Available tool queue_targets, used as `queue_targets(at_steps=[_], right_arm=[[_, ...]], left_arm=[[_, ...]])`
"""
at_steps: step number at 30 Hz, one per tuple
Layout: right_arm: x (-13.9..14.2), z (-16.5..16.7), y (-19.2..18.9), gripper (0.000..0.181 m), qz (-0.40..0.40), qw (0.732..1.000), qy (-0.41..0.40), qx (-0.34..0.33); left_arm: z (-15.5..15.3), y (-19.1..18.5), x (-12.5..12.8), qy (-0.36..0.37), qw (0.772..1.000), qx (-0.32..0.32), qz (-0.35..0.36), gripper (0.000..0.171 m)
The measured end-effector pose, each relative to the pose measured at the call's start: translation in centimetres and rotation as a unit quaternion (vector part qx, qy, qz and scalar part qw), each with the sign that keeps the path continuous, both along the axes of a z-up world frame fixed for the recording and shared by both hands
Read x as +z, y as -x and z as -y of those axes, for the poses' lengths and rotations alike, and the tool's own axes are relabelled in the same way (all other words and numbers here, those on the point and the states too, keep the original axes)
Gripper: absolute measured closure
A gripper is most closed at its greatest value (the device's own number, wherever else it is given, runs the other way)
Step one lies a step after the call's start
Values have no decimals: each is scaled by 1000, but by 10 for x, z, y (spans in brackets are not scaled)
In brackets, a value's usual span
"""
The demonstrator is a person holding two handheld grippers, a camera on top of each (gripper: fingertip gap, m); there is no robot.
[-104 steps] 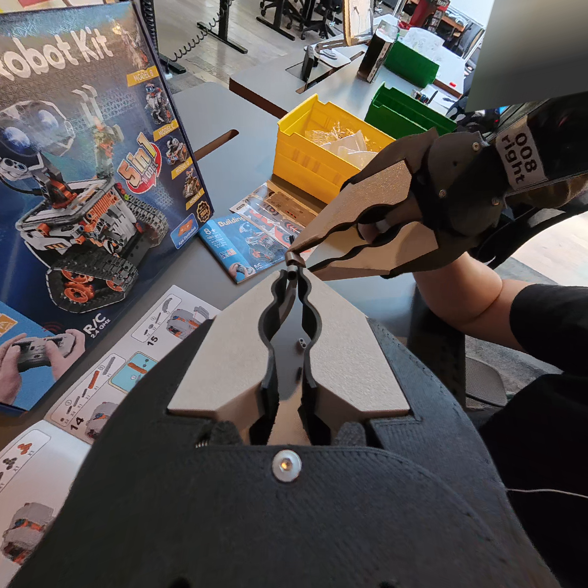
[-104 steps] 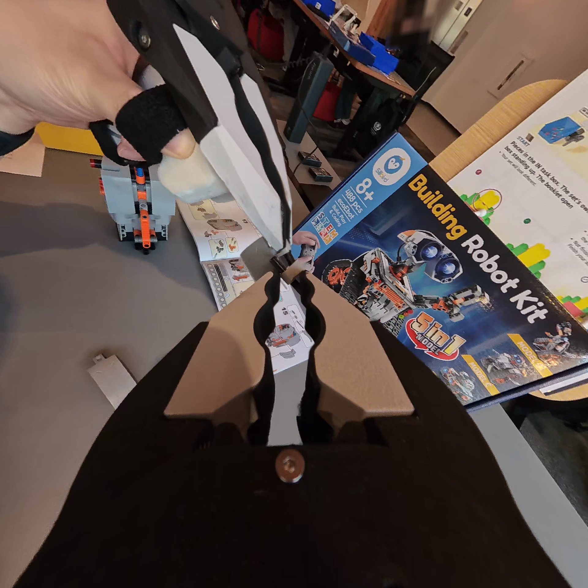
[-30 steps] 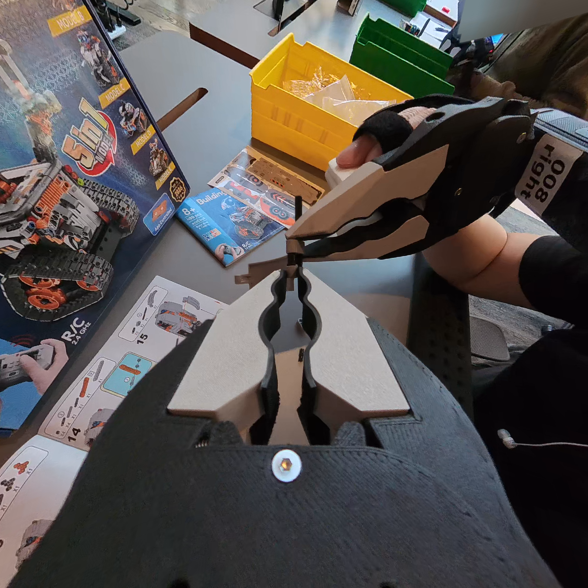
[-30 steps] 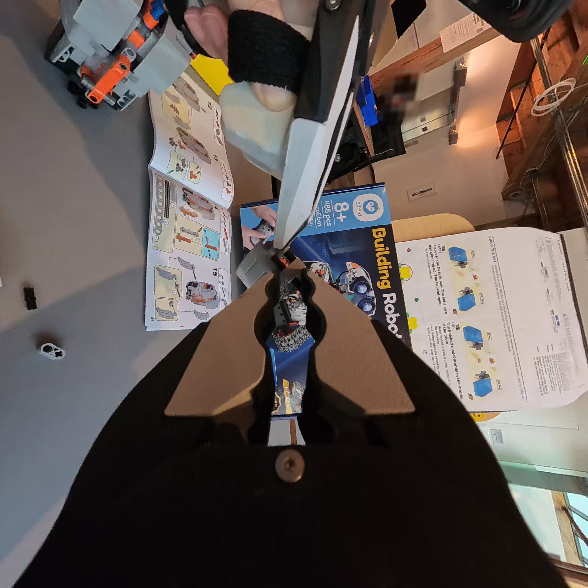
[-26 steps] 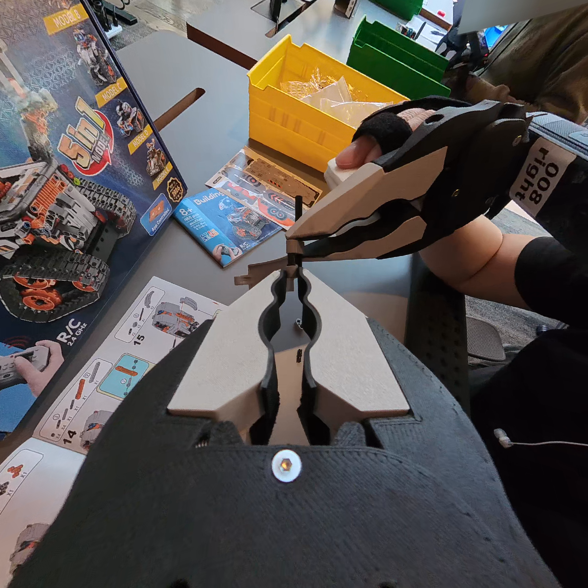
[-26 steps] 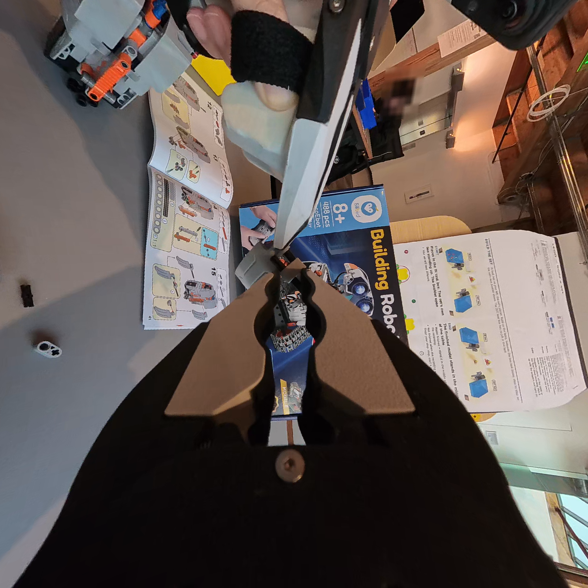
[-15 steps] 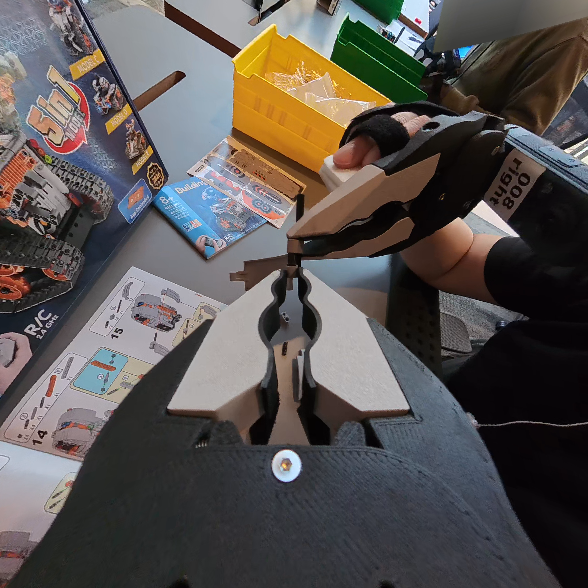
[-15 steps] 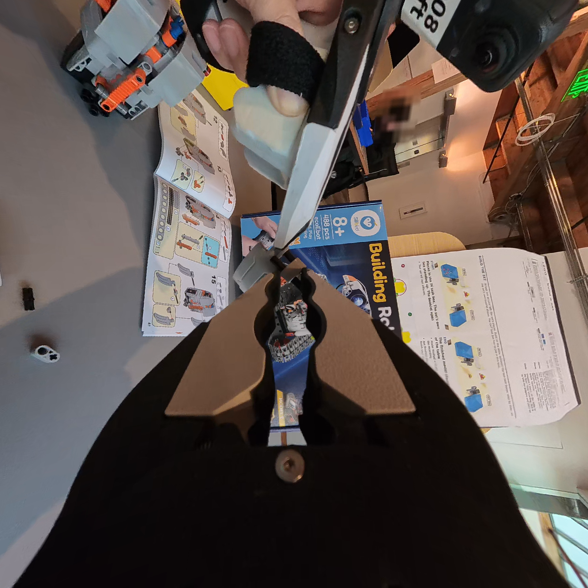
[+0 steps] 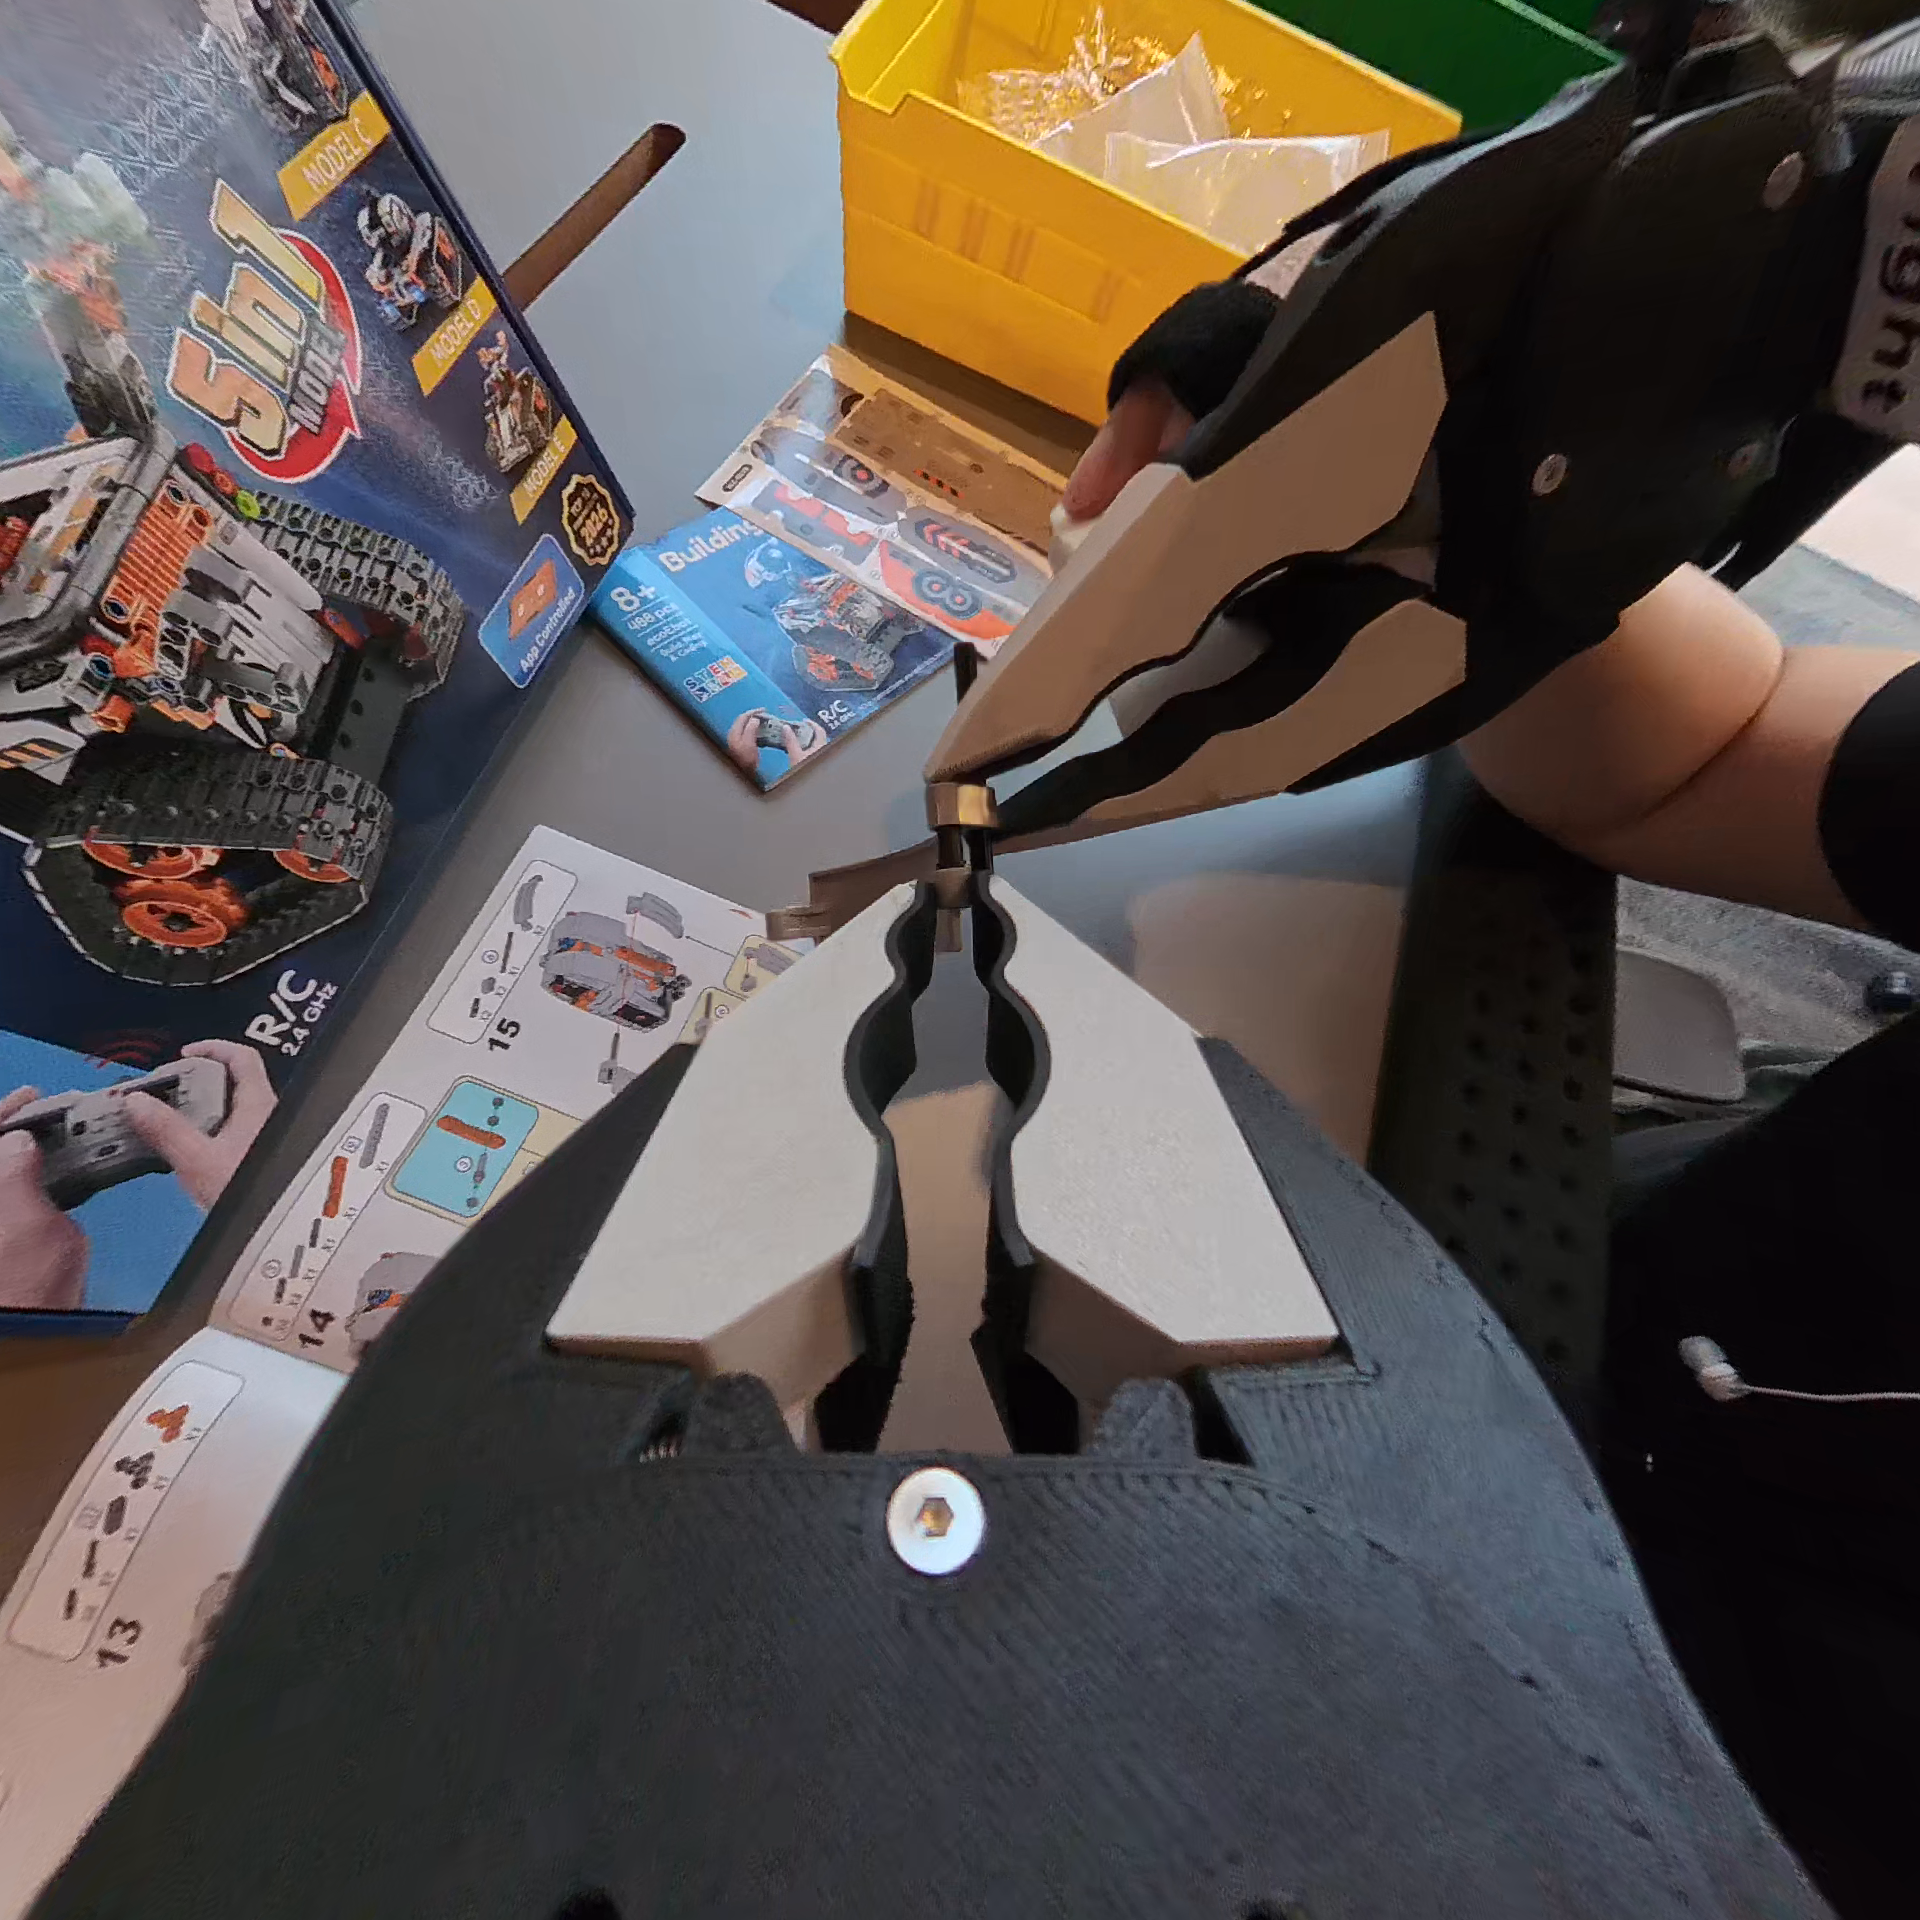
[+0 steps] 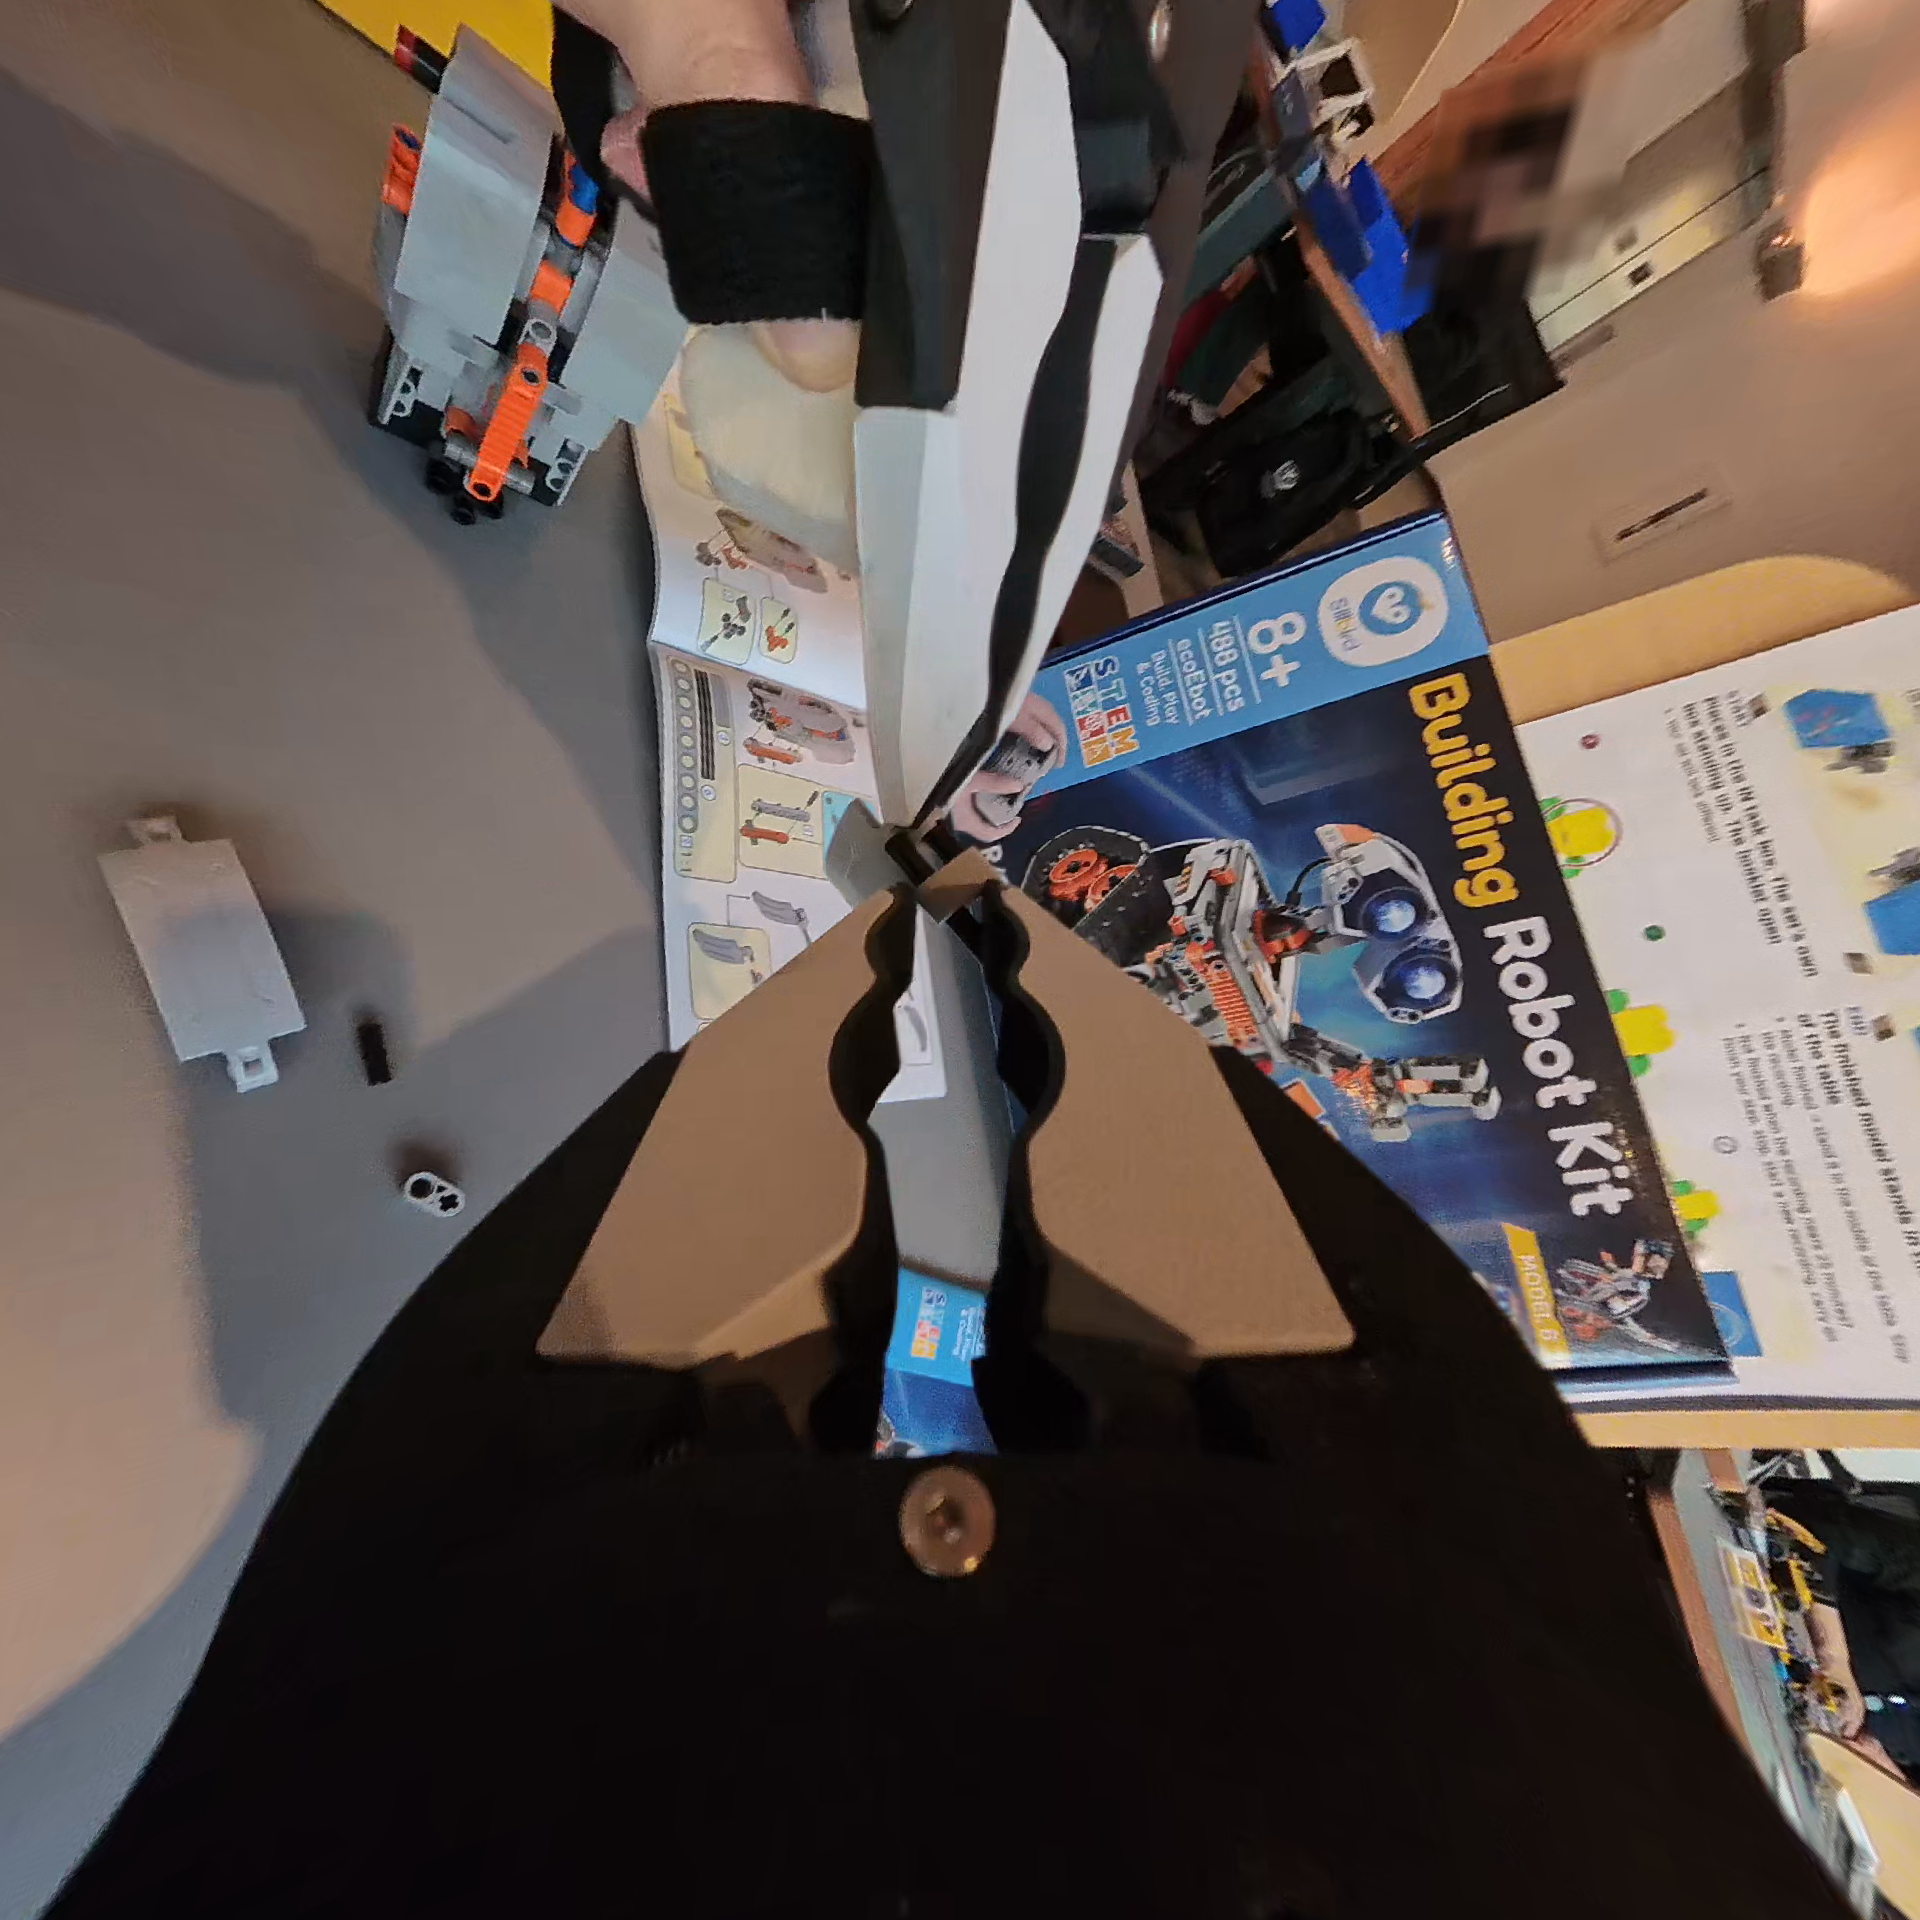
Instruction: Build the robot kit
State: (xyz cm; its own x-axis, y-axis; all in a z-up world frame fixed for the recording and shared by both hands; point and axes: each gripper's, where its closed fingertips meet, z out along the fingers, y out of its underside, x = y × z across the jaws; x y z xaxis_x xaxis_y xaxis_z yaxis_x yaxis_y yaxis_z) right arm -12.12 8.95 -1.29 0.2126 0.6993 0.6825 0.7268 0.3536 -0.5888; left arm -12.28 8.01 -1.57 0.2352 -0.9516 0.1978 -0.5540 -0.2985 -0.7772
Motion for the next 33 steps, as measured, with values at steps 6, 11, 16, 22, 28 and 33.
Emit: queue_targets(at_steps=[6, 11, 16, 22, 28, 33], right_arm=[[-14, 0, -6, 171, 10, 998, 54, 0], [-21, -6, -11, 171, 6, 996, 88, -20], [-17, -8, -13, 171, -19, 995, 92, -18], [-11, -8, -12, 171, -41, 995, 92, -16], [-13, -9, -10, 172, -17, 997, 71, -27], [-17, -11, -10, 172, 23, 998, 36, -38]], left_arm=[[-2, -5, -13, -66, 996, -11, -53, 167], [-8, -9, -21, -94, 993, -3, -71, 166], [-11, -12, -16, -96, 994, 3, -50, 167], [-12, -12, -10, -108, 993, 9, -44, 167], [-13, -11, -12, -118, 991, 13, -57, 167], [-15, -10, -17, -124, 990, 14, -72, 167]])
